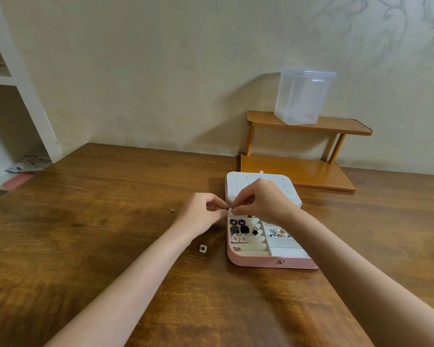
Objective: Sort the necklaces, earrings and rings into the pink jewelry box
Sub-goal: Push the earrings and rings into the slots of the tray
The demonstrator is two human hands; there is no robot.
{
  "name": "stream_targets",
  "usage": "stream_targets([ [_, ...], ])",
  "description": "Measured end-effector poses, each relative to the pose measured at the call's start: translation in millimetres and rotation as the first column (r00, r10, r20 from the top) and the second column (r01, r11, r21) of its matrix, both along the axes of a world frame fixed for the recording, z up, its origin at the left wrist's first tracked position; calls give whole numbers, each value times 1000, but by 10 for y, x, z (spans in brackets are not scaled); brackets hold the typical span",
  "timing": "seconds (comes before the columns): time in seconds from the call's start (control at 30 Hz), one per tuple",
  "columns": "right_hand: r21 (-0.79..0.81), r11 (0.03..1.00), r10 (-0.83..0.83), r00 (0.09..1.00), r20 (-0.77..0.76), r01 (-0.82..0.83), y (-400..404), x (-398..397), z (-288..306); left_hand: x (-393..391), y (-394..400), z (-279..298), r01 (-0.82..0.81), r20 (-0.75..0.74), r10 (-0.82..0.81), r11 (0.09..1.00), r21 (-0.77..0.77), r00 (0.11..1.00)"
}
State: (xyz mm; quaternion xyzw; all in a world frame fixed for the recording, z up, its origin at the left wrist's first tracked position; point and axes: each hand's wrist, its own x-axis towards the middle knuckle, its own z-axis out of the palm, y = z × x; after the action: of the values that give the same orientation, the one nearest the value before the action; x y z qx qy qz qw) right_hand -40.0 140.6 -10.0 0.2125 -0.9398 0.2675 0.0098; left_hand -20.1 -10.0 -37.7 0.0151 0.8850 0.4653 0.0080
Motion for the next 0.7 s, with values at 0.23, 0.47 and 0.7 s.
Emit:
stream_targets([
  [0.23,68,998,0,1000,-4,0,-45,2,-69,-4,28,6,7,-3,-7,1000,-8,1000],
  [0.47,106,994,15,999,36,-19,-51,-3,-19,4,21,0,8,-1,-8,1000,17,1000],
  [0.7,75,997,-3,1000,5,2,-69,-14,-73,3,25,-7,10,-8,-10,1000,6,1000],
])
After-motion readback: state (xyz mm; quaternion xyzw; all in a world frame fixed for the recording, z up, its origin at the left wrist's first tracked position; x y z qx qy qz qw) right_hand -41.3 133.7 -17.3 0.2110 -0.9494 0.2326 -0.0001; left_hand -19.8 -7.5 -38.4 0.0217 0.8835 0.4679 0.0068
